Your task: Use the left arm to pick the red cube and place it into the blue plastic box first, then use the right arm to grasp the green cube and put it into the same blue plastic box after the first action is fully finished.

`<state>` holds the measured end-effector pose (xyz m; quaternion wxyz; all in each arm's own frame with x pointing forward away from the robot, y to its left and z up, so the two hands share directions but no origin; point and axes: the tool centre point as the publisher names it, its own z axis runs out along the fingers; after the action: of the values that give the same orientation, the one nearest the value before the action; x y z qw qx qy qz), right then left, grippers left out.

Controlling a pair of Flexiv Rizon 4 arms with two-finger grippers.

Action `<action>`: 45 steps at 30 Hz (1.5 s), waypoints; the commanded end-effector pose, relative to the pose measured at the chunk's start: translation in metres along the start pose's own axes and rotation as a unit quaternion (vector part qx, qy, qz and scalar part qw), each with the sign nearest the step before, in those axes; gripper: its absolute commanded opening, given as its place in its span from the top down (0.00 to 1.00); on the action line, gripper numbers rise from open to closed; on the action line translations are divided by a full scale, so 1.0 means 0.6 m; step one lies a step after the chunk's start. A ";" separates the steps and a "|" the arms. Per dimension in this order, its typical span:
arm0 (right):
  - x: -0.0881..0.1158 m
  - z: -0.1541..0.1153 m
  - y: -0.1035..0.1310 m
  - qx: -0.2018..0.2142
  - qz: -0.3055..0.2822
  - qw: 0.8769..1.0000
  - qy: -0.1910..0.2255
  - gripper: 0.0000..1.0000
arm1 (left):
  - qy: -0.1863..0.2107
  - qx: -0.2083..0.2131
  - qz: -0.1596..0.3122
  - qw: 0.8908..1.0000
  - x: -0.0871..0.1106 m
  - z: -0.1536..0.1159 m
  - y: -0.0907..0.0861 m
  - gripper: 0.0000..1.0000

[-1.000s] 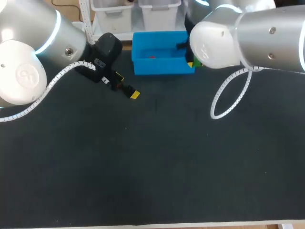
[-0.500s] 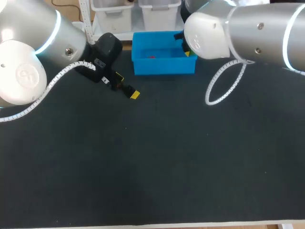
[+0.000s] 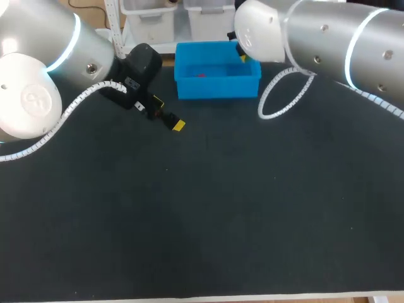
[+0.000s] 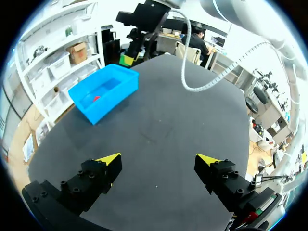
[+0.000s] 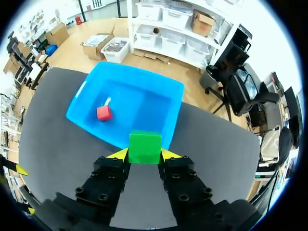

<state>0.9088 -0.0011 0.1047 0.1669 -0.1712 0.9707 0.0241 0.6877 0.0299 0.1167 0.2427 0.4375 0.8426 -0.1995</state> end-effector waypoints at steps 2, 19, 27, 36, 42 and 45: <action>-0.029 0.012 -0.008 -0.024 -0.004 1.000 0.016 1.00 | -0.003 0.003 0.002 1.000 0.002 0.000 0.002 0.00; -0.060 0.048 -0.003 -0.084 -0.021 0.996 0.015 1.00 | -0.003 0.003 0.002 1.000 0.002 0.000 0.002 0.00; -0.067 0.067 0.004 -0.092 -0.027 0.995 0.020 1.00 | -0.003 0.003 0.002 1.000 0.002 0.000 0.002 0.00; -0.070 0.074 0.006 -0.085 -0.033 0.996 0.024 0.00 | -0.003 0.003 0.002 1.000 0.002 0.000 0.002 0.00; -0.075 0.067 0.005 -0.083 -0.035 0.996 0.021 0.00 | -0.003 0.003 0.002 1.000 0.002 0.000 0.002 0.00; -0.075 0.063 0.003 -0.082 -0.034 0.996 0.019 0.00 | -0.003 0.003 0.002 1.000 0.002 0.000 0.002 0.00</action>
<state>0.9494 0.0173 0.0819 0.2209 -0.2084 0.9463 0.1109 0.6877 0.0299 0.1168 0.2427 0.4375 0.8426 -0.1995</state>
